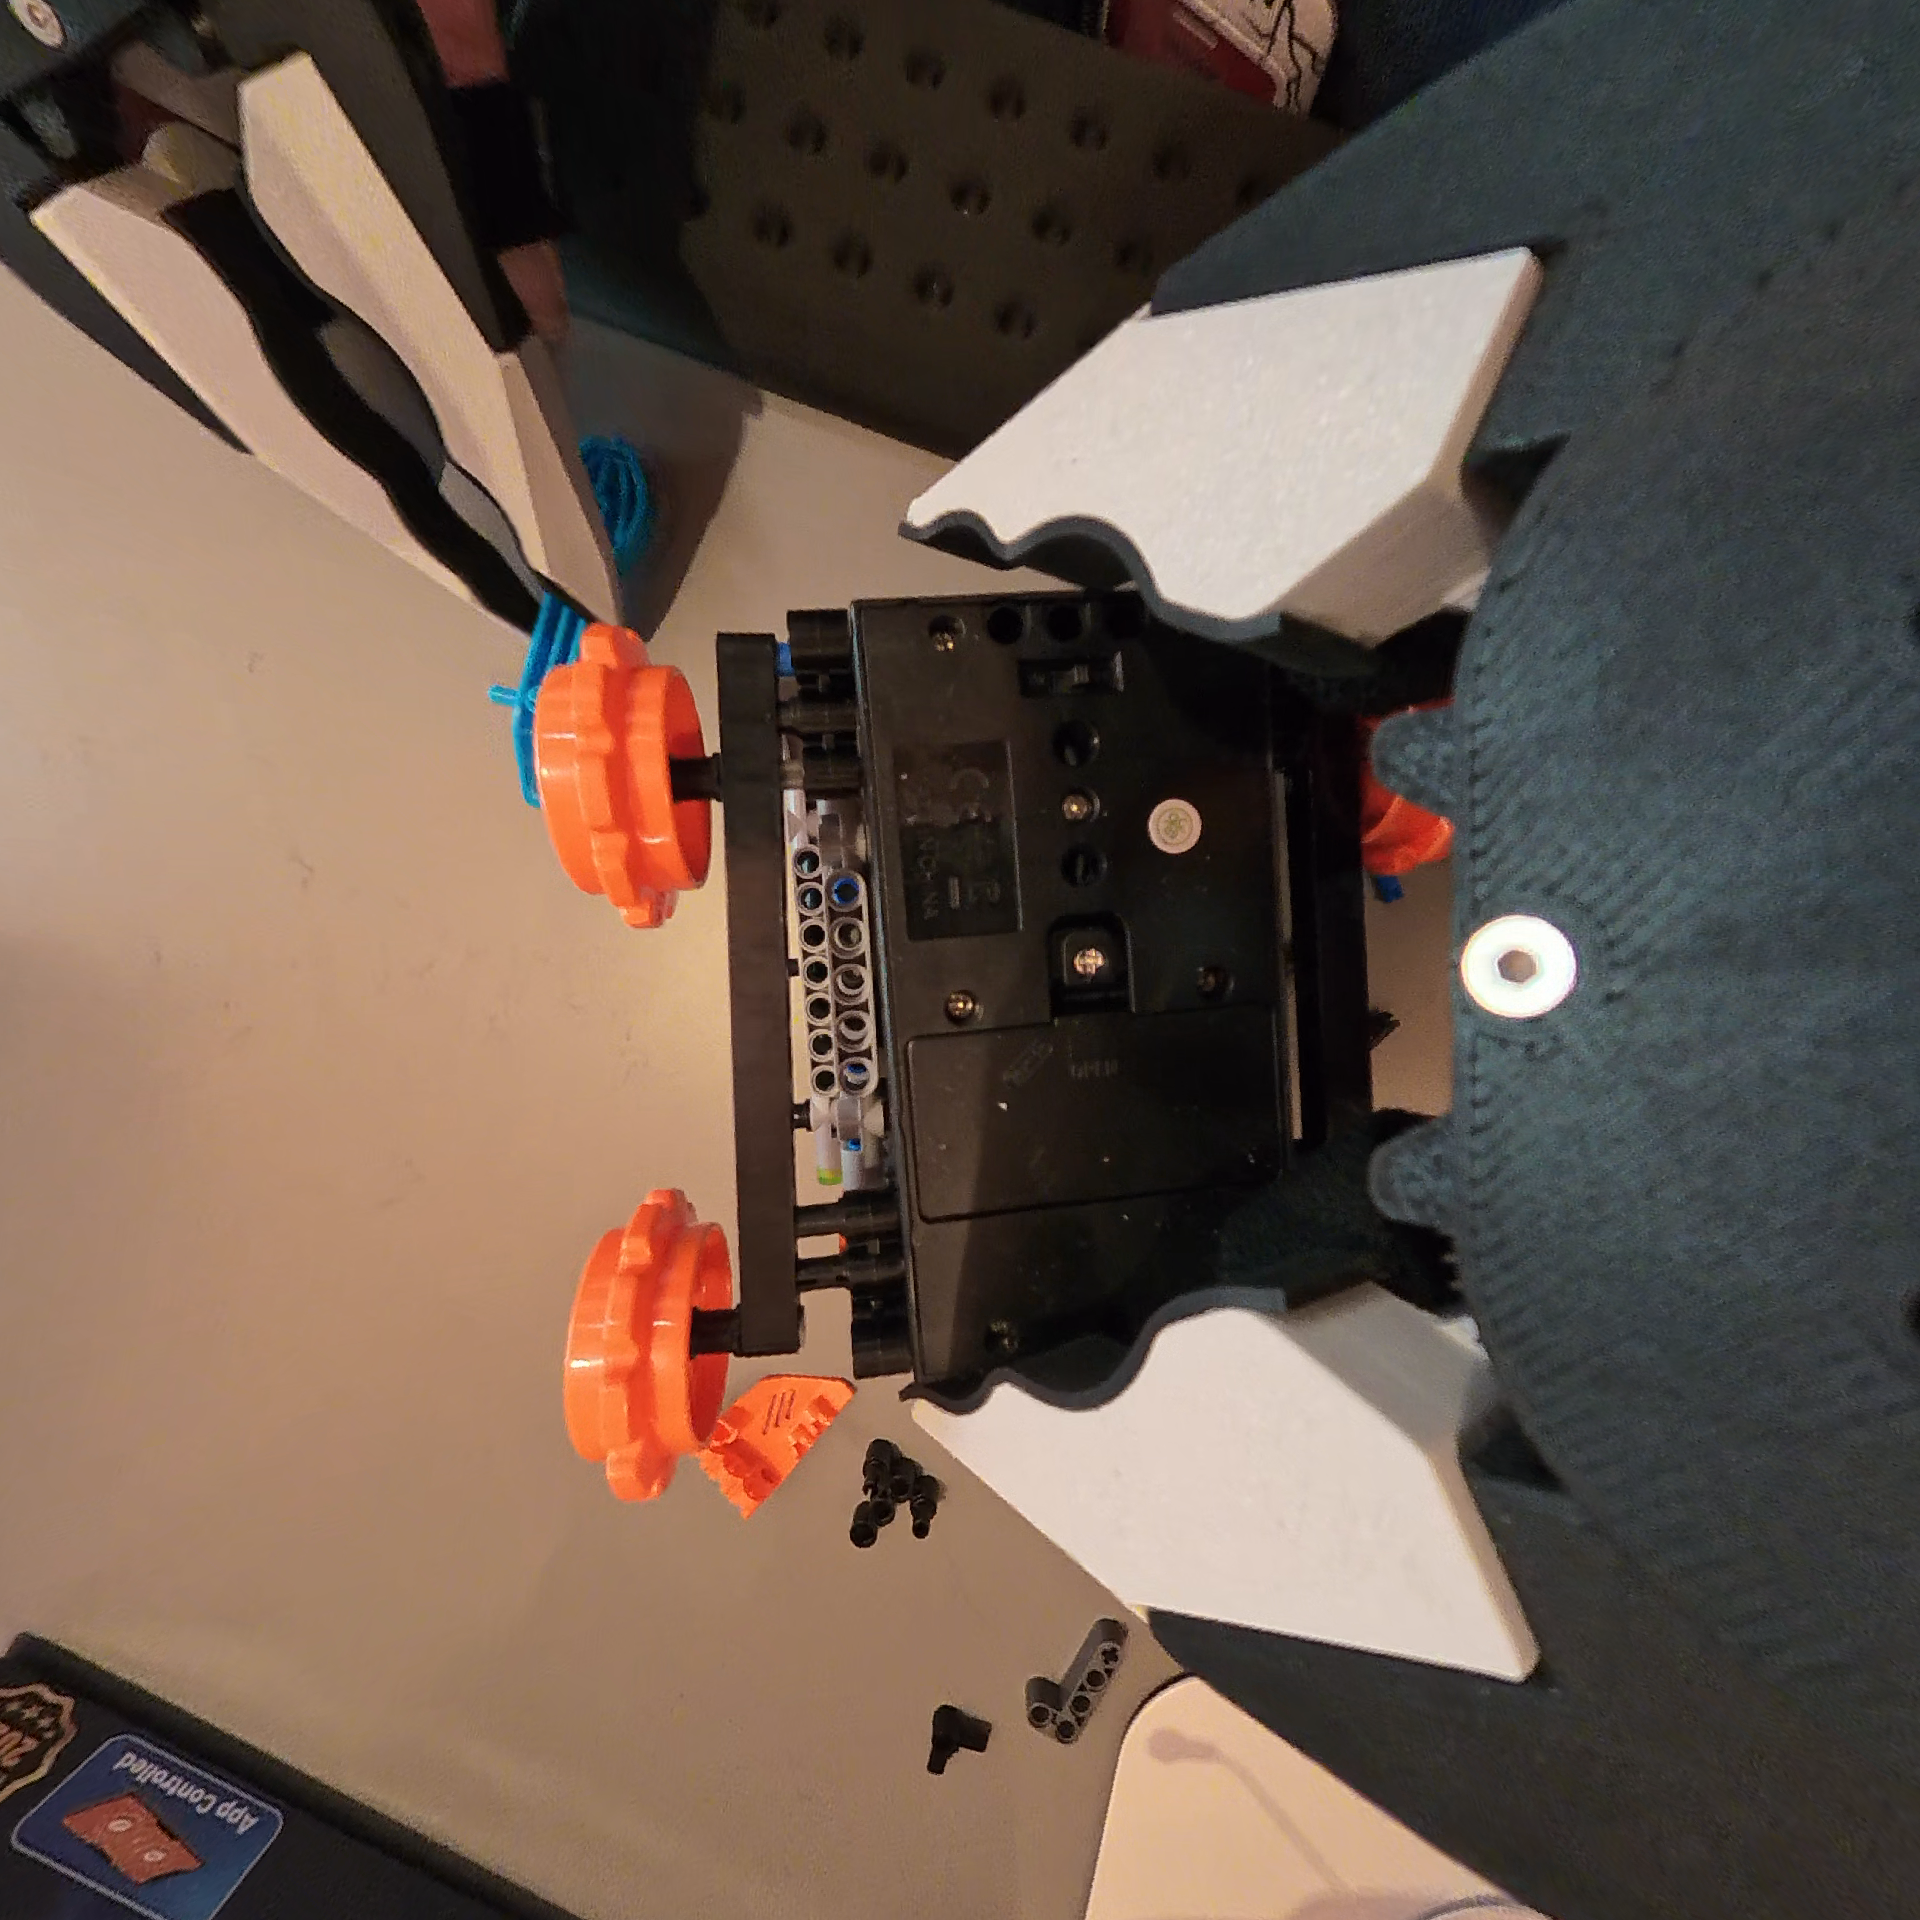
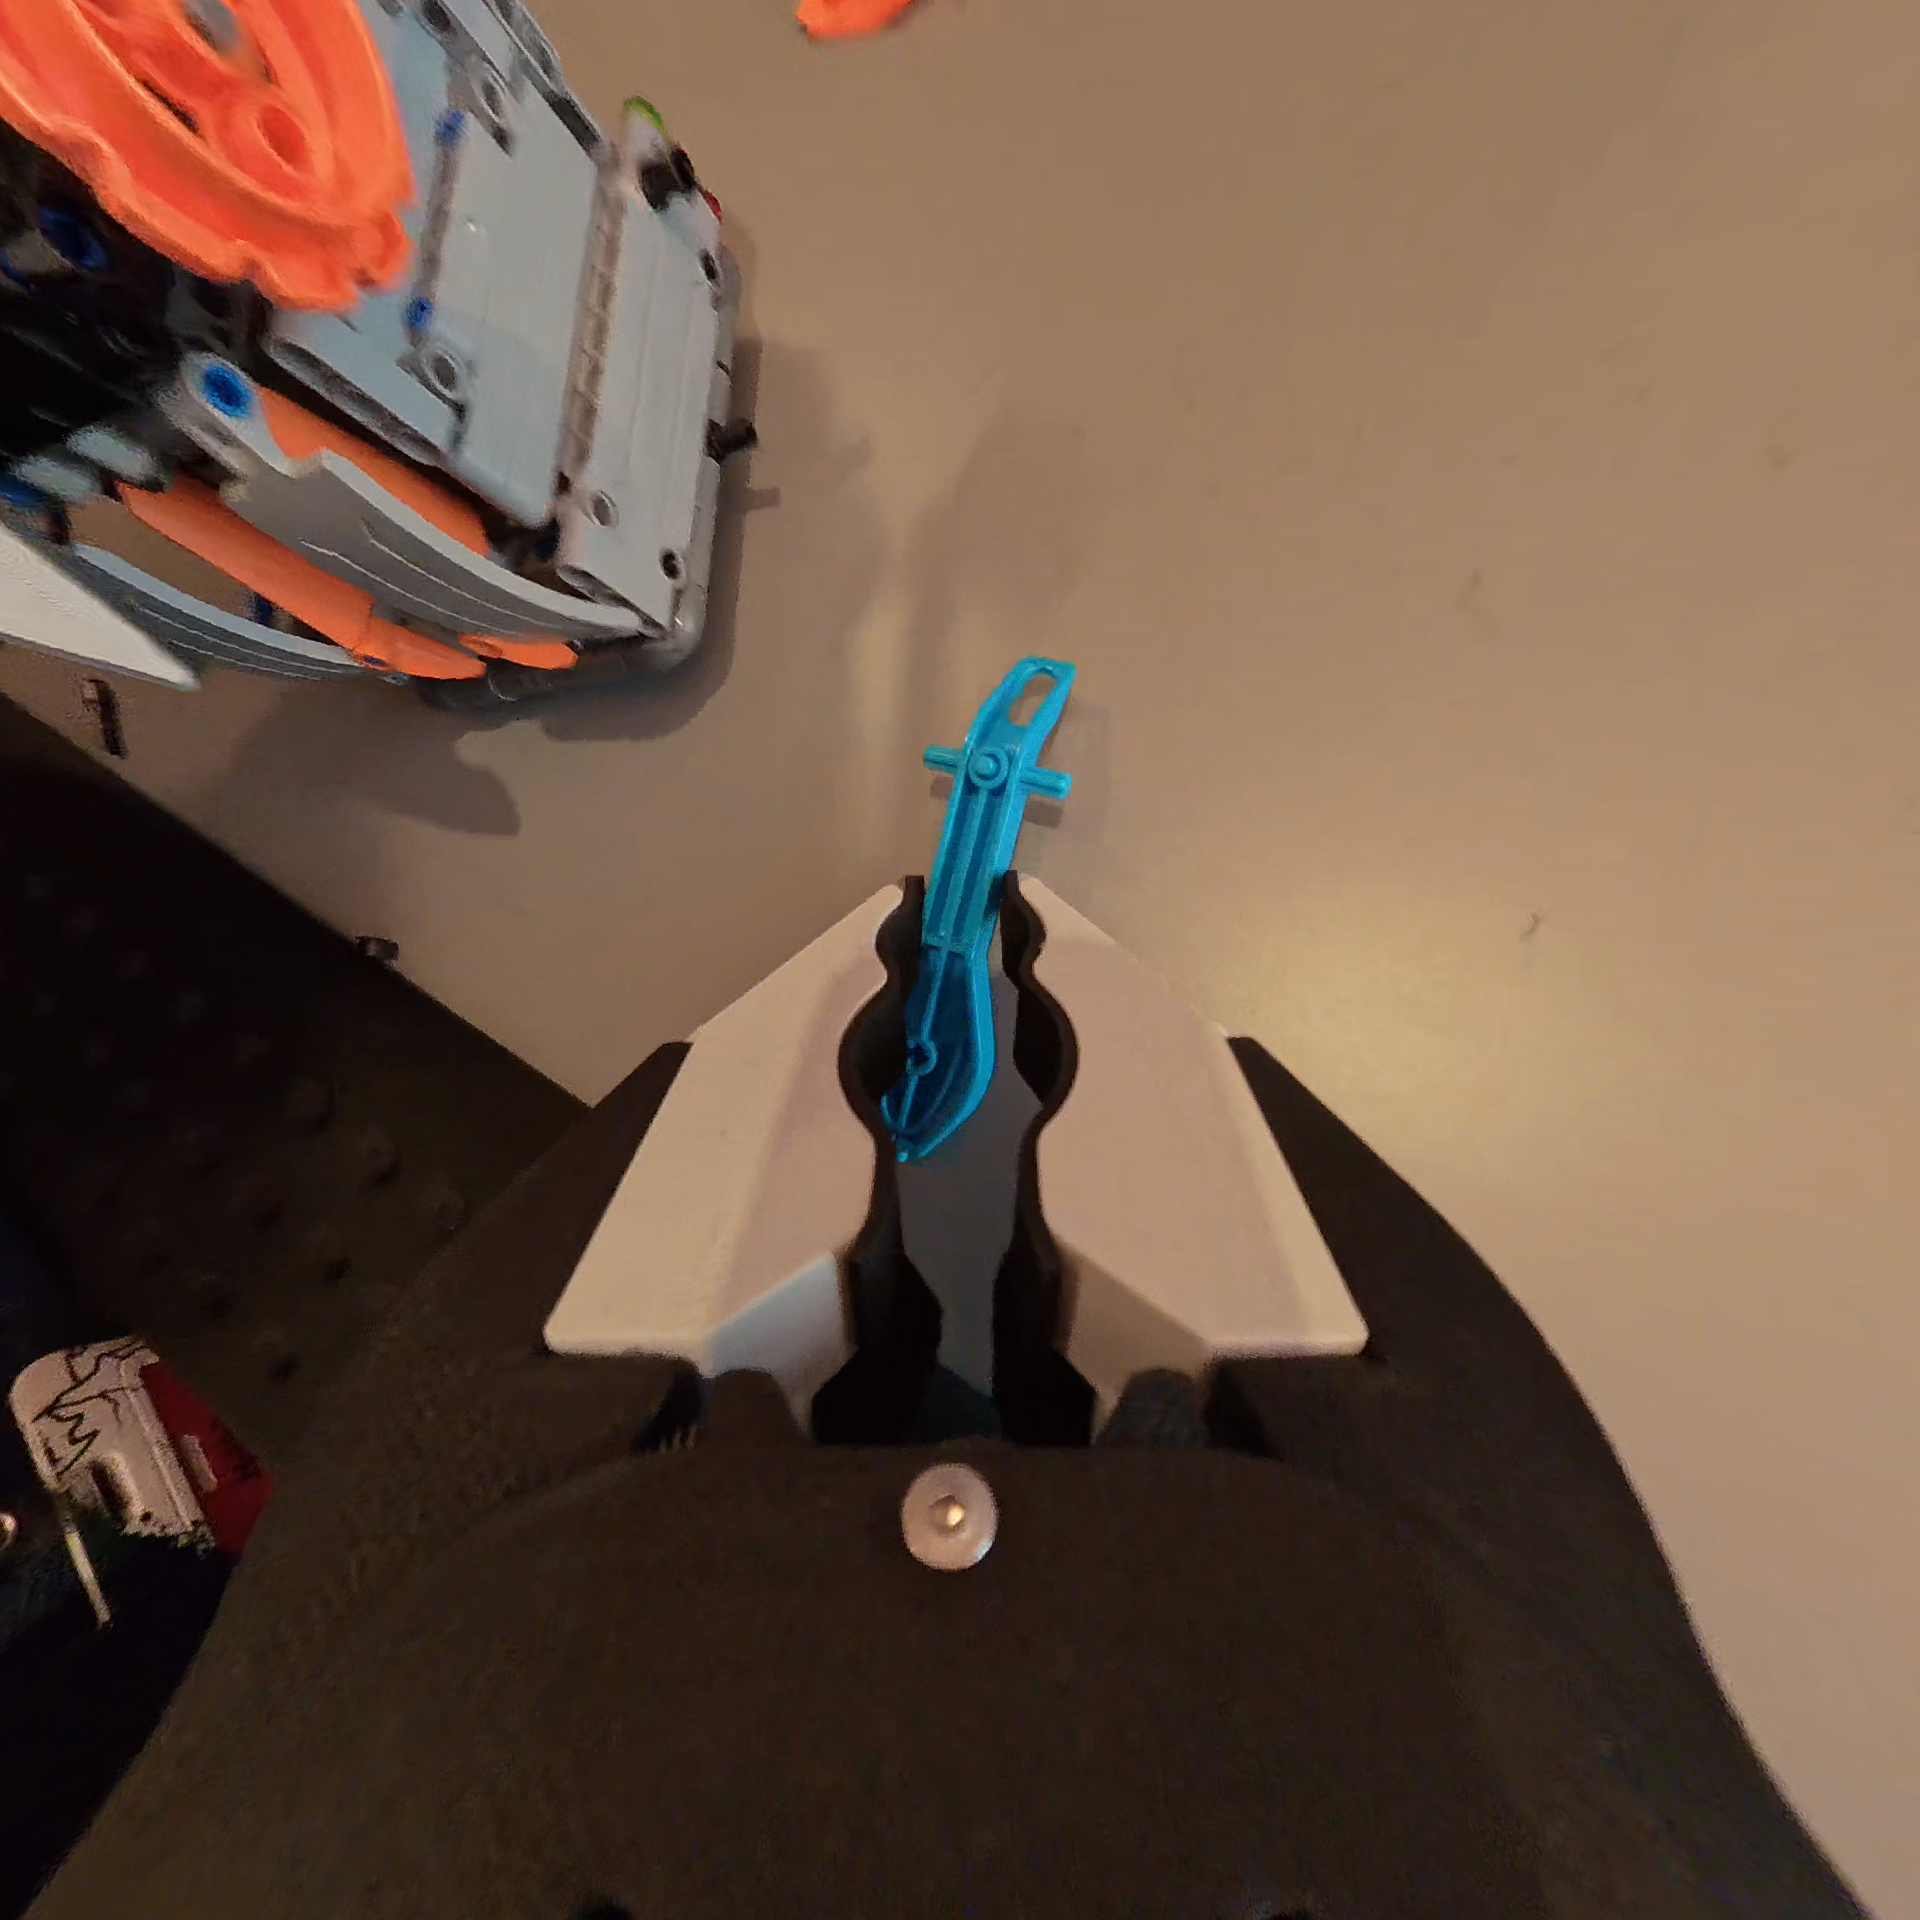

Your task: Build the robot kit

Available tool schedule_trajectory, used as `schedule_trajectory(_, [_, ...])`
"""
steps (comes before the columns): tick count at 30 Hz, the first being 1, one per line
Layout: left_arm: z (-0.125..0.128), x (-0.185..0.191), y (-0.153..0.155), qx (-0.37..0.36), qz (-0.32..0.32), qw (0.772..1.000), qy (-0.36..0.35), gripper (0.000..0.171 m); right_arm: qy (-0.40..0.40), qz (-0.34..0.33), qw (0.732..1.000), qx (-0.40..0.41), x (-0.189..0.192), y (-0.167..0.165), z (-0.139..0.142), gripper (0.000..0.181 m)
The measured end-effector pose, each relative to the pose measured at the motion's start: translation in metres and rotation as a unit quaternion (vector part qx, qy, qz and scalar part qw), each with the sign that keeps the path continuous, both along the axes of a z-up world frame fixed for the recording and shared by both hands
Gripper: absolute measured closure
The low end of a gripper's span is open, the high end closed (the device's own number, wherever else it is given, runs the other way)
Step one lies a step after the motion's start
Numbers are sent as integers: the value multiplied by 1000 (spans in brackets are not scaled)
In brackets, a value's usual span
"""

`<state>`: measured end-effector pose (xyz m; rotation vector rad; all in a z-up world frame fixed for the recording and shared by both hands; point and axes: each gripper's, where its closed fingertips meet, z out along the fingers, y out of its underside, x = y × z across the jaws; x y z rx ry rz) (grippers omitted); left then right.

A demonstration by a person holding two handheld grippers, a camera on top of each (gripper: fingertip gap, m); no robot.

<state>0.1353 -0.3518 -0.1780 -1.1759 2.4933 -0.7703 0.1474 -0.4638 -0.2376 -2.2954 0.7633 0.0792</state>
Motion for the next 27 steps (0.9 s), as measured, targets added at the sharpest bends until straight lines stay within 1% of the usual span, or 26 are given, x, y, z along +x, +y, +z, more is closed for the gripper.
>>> schedule_trajectory(2, [2, -1, 0, -3, -4, 1000, -8, 27, -7, 8, 999, 34, -1, 4, 13, 170])
schedule_trajectory(4, [10, -3, -3, -29, -11, 999, -16, 34, -34, 19, 998, 47, 0, 3, 28, 170])
schedule_trajectory(6, [22, -6, -3, -48, -15, 998, -29, 39, -84, 57, 992, 69, -5, 7, 54, 170])
schedule_trajectory(7, [30, -7, -2, -56, -17, 998, -39, 47, -105, 75, 989, 69, -8, 7, 67, 170])
schedule_trajectory(8, [38, -8, -2, -63, -19, 997, -49, 53, -128, 107, 983, 72, -15, 9, 81, 170])
schedule_trajectory(9, [46, -11, -4, -78, -26, 995, -56, 55, -155, 137, 975, 82, -22, 12, 97, 170])
schedule_trajectory(11, [73, -23, -23, -144, -76, 984, -70, 101, -190, 197, 957, 100, -40, 19, 128, 170])
schedule_trajectory(12, [87, -28, -33, -180, -98, 976, -75, 105, -212, 230, 944, 107, -49, 23, 143, 170])
schedule_trajectory(14, [109, -39, -49, -232, -138, 959, -85, 129, -231, 276, 927, 108, -63, 31, 161, 170])
schedule_trajectory(15, [115, -45, -55, -249, -157, 952, -83, 133, -243, 294, 918, 109, -69, 35, 166, 170])
schedule_trajectory(16, [117, -51, -61, -266, -174, 946, -71, 145, -251, 305, 912, 108, -72, 38, 170, 171])
schedule_trajectory(19, [120, -59, -64, -319, -184, 929, -49, 157, -262, 317, 905, 106, -73, 42, 170, 171])
schedule_trajectory(20, [121, -62, -65, -339, -191, 920, -43, 167, -261, 315, 906, 113, -73, 43, 171, 171])
schedule_trajectory(22, [118, -64, -64, -353, -183, 917, -35, 169, -263, 318, 904, 110, -73, 45, 166, 170])
schedule_trajectory(24, [119, -67, -64, -370, -189, 909, -34, 171, -264, 319, 903, 112, -75, 48, 163, 170])
schedule_trajectory(25, [117, -66, -62, -380, -182, 906, -21, 171, -265, 315, 904, 114, -74, 49, 161, 171])
schedule_trajectory(26, [118, -67, -61, -399, -182, 899, -11, 170, -271, 314, 903, 117, -74, 50, 162, 171])
schedule_trajectory(27, [120, -67, -58, -418, -174, 892, 0, 157, -278, 312, 901, 117, -74, 50, 162, 171])
